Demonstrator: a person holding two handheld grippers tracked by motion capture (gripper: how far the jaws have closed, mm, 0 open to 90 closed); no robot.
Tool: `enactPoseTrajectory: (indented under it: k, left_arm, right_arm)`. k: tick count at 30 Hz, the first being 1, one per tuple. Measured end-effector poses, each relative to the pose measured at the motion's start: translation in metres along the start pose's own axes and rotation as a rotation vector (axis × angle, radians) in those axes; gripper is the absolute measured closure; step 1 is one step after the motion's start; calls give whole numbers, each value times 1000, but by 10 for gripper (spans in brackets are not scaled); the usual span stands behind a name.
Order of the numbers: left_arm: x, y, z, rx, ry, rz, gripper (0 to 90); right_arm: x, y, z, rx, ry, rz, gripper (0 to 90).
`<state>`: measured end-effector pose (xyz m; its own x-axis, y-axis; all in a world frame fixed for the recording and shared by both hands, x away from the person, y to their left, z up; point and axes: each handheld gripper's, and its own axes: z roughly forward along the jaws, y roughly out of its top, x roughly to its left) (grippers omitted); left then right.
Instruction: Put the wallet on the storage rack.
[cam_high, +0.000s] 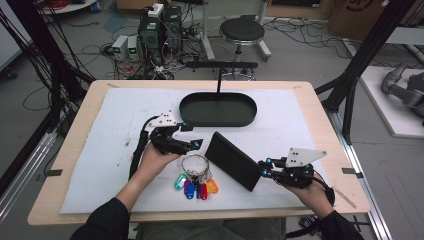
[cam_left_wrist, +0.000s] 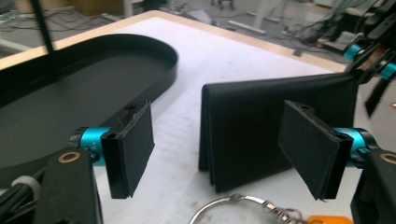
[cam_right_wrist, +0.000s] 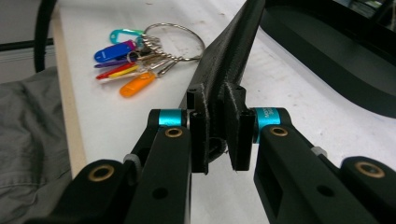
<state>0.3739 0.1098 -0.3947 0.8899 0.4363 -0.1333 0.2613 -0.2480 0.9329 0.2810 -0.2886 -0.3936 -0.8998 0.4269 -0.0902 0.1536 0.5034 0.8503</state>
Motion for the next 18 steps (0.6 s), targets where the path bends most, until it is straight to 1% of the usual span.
enactPoseTrajectory:
  k: [2, 5, 8, 11, 12, 13, 14, 15, 16, 17, 18]
  left_arm:
    - [0, 0, 4, 5, -15, 6, 270]
    - [0, -2, 10, 16, -37, 4, 272]
    - [1, -4, 17, 24, -43, 1, 272]
    - [4, -6, 30, 25, -65, -2, 279]
    - [4, -6, 30, 25, -65, -2, 281]
    - [5, -6, 35, 44, -88, -1, 291]
    - [5, -5, 37, 49, -97, 10, 291]
    - [3, -4, 42, 42, -103, 32, 321]
    - [3, -4, 42, 42, -103, 32, 326]
    - [4, -4, 47, 52, -117, 46, 326]
    - [5, -4, 49, 63, -120, 49, 331]
  right_arm:
    - [0, 0, -1, -4, 14, -15, 820]
    - [0, 0, -1, -6, 33, -35, 820]
    - [1, 0, -2, -6, 39, -42, 819]
    - [1, 0, -2, -6, 45, -51, 819]
    - [1, 0, -2, -6, 45, -51, 819]
    - [1, 0, -2, -8, 47, -61, 818]
    - [1, 0, -2, -8, 47, -61, 818]
    - [1, 0, -2, -9, 52, -56, 818]
    - [1, 0, -2, -9, 52, -56, 818]
    - [1, 0, -2, -9, 51, -57, 818]
    - [1, 0, -2, -8, 51, -59, 817]
